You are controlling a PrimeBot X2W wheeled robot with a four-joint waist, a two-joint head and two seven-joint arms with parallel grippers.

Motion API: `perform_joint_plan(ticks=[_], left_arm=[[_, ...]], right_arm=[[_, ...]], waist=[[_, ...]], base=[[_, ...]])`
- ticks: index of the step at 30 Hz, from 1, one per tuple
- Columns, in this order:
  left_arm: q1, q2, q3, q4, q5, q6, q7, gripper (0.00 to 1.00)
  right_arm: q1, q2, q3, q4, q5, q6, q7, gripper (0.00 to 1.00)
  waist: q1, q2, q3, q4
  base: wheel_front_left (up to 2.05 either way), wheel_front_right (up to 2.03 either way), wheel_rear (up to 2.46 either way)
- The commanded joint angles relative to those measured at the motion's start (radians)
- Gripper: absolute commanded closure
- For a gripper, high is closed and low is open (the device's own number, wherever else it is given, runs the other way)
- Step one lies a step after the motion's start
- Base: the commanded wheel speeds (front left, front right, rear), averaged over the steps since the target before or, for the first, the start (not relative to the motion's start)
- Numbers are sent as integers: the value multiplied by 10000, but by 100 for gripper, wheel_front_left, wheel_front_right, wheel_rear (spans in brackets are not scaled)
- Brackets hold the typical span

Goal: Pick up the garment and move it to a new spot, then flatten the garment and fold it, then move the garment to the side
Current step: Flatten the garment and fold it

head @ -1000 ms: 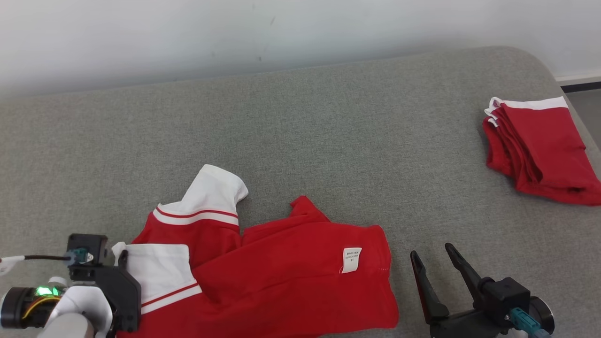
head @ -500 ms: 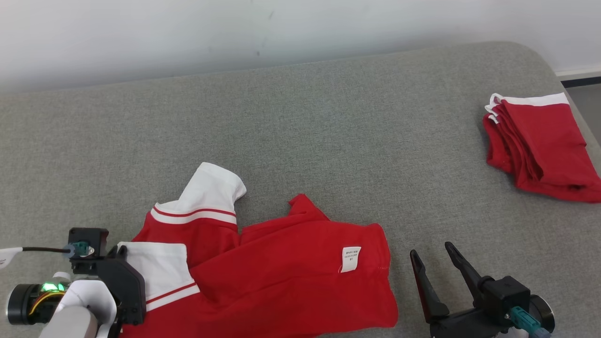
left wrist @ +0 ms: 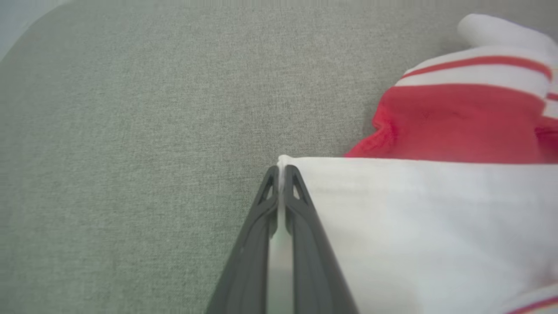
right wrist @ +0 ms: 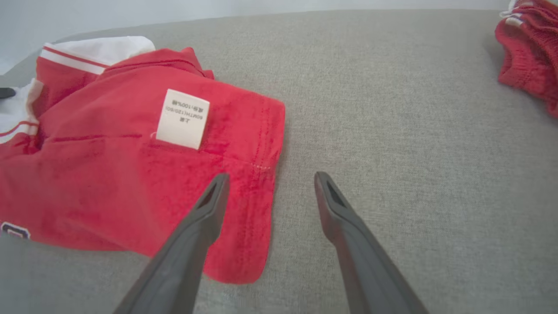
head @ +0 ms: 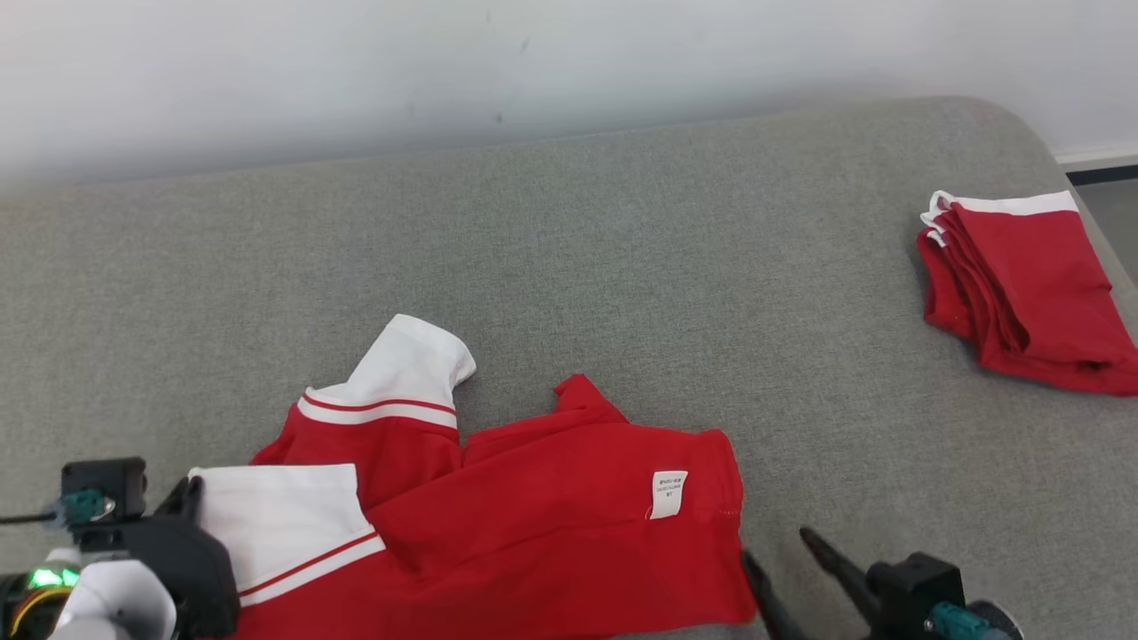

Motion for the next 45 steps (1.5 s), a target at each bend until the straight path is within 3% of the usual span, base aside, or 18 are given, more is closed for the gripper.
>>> perform_joint_plan(ticks=[1,6,13,26,29,31,33,34,35,39,40,41,42,45], left_arm=[[436,201,147,-296,-126,113,-131,100],[1085,417,443,-1030,-211,434,-203,100],[1036,280,185,-1663,-40,639,14,100],[715,423,134,-2135,-19,695,44,100],[676,439,226,-2187,-73,752,-82,100],[623,431,240,-2194,-88,755,-137,100],[551,422,230,-2170,-85,730,-180,100],[513,419,213,-2154,-81,714,-181,100],[489,415,200,-2129,-74,697,-194,100],[402,366,129,-2046,-61,660,-217,100],[371,354,114,-2029,-58,663,-235,100],[349,340,96,-2014,-54,654,-248,100],[334,339,86,-2008,-35,643,-298,100],[236,296,188,-2141,-6,600,-708,100]], right_arm=[[381,-240,175,-455,342,10,559,0],[693,-229,-269,-1253,256,10,1305,0],[-704,352,-456,1,-200,8,2132,0],[-1649,1065,-750,1538,-1025,8,2765,0],[-1738,1122,-733,1569,-1137,8,2786,10],[-1785,1136,-704,1630,-1157,8,2763,11],[-1881,1151,-601,1702,-1151,8,2765,18],[-1932,1157,-526,1725,-1137,8,2794,38],[-1954,1164,-451,1758,-1125,8,2848,47],[-1927,1162,-351,1916,-1160,8,3136,77],[-1908,1161,-358,1917,-1184,8,3182,79],[-1894,1161,-372,1892,-1196,8,3166,93],[-1887,1163,-397,1839,-1225,8,3090,100],[-1979,1165,-481,1501,-1194,8,2751,100]], waist=[[0,-1,-66,18],[0,-1,-134,-108],[0,-1,21,23],[0,-1,577,521],[0,-1,670,586],[0,-1,721,636],[0,-1,760,692],[0,-1,776,720],[0,-1,789,744],[0,-1,810,836],[0,-1,810,854],[0,-1,806,867],[0,-1,800,875],[0,-1,742,856]], base=[[0,0,0],[0,0,0],[0,0,0],[0,0,0],[0,0,0],[0,0,0],[0,0,0],[0,0,0],[0,0,0],[0,0,0],[0,0,0],[0,0,0],[0,0,0],[0,0,0]])
